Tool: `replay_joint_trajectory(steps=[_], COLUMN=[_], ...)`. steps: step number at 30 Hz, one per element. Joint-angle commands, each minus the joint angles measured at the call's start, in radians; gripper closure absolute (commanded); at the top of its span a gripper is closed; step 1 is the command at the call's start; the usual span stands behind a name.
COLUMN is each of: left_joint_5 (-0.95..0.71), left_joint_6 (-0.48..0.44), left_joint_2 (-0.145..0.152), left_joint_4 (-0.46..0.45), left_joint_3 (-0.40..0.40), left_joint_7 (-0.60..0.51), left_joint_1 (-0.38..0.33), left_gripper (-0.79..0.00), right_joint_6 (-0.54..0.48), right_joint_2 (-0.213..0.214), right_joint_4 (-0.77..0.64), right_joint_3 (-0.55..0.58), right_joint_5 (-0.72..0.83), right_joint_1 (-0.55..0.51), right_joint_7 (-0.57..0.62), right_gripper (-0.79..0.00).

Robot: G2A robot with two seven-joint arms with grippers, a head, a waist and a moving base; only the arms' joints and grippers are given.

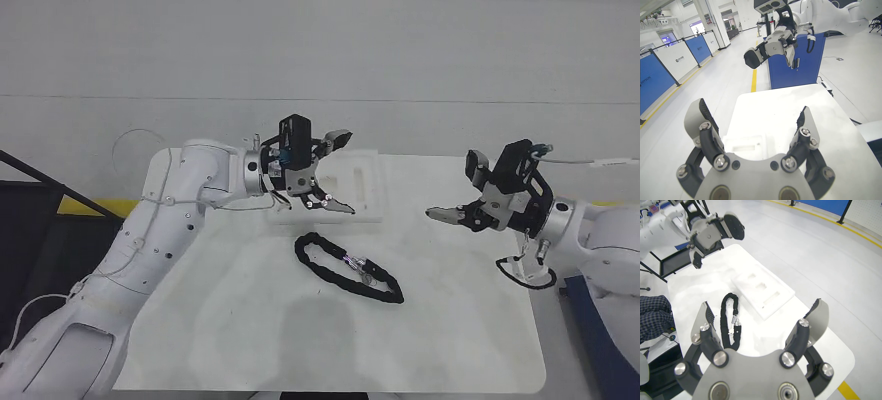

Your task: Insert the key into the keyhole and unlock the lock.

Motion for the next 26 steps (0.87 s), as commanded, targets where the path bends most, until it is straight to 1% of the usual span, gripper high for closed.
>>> replay_joint_trajectory(steps=[1, 4, 5, 6, 11, 13, 26], left_joint_5=[-0.057, -0.123, -0.137, -0.167, -0.260, -0.278, -0.281], left_joint_6=[0.000, 0.000, 0.000, 0.000, 0.000, 0.000, 0.000], left_joint_2=[0.012, 0.032, 0.036, 0.045, 0.076, 0.085, 0.087], left_joint_4=[0.000, 0.013, 0.014, 0.015, 0.015, 0.019, 0.021], left_joint_3=[0.052, 0.112, 0.125, 0.154, 0.242, 0.263, 0.266], left_joint_7=[-0.035, -0.088, -0.098, -0.115, -0.159, -0.165, -0.164], left_joint_1=[-0.050, -0.117, -0.129, -0.151, -0.225, -0.248, -0.252], left_gripper=[-0.785, -0.785, -0.785, -0.785, -0.785, -0.785, -0.785], right_joint_6=[-0.011, -0.020, -0.022, -0.026, -0.048, -0.048, -0.048], right_joint_2=[-0.004, -0.008, -0.009, -0.010, -0.012, -0.012, -0.012], right_joint_4=[0.018, 0.042, 0.047, 0.055, 0.082, 0.082, 0.082], right_joint_3=[-0.020, -0.038, -0.041, -0.046, -0.058, -0.058, -0.058], right_joint_5=[0.012, 0.028, 0.032, 0.036, 0.046, 0.046, 0.046], right_joint_1=[0.041, 0.079, 0.085, 0.096, 0.122, 0.122, 0.122], right_joint_7=[0.016, 0.032, 0.034, 0.039, 0.058, 0.058, 0.058], right_gripper=[-0.785, -0.785, -0.785, -0.785, -0.785, -0.785, -0.785])
